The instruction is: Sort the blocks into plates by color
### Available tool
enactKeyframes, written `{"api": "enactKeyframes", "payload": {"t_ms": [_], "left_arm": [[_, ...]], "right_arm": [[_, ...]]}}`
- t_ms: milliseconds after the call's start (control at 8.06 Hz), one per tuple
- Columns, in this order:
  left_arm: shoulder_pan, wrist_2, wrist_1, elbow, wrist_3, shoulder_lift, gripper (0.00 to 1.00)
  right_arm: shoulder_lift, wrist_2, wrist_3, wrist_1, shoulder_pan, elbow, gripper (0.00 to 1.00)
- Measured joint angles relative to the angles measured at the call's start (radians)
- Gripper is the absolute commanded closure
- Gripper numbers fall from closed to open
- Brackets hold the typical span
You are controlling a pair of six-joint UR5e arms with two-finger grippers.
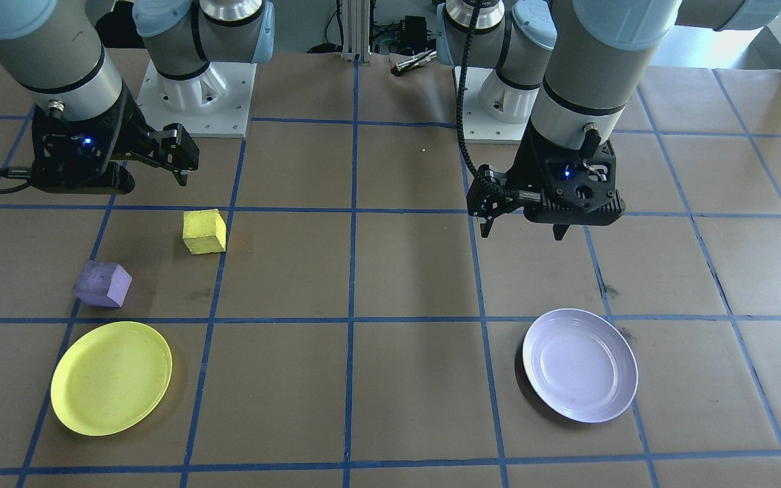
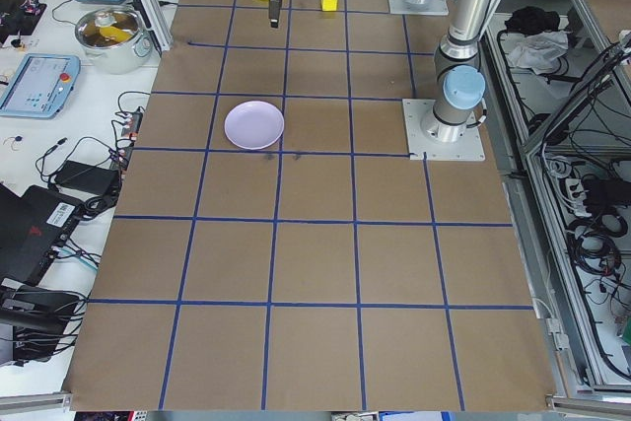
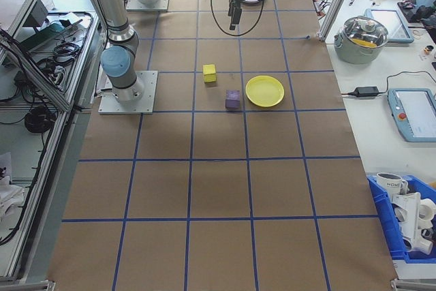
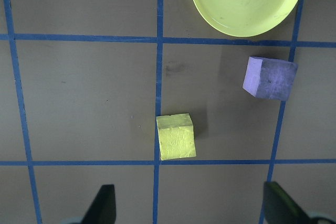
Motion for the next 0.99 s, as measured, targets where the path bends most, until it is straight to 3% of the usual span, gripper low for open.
{"api": "enactKeyframes", "payload": {"t_ms": [620, 993], "left_arm": [[0.001, -0.002, -0.009, -0.007, 0.000, 0.007, 0.00], [0.001, -0.004, -0.008, -0.008, 0.000, 0.005, 0.00]], "right_arm": [[0.012, 0.003, 0.000, -0.032, -0.002, 0.056, 0.00], [0.067, -0.008, -0.005, -0.201, -0.009, 0.182, 0.00]]}}
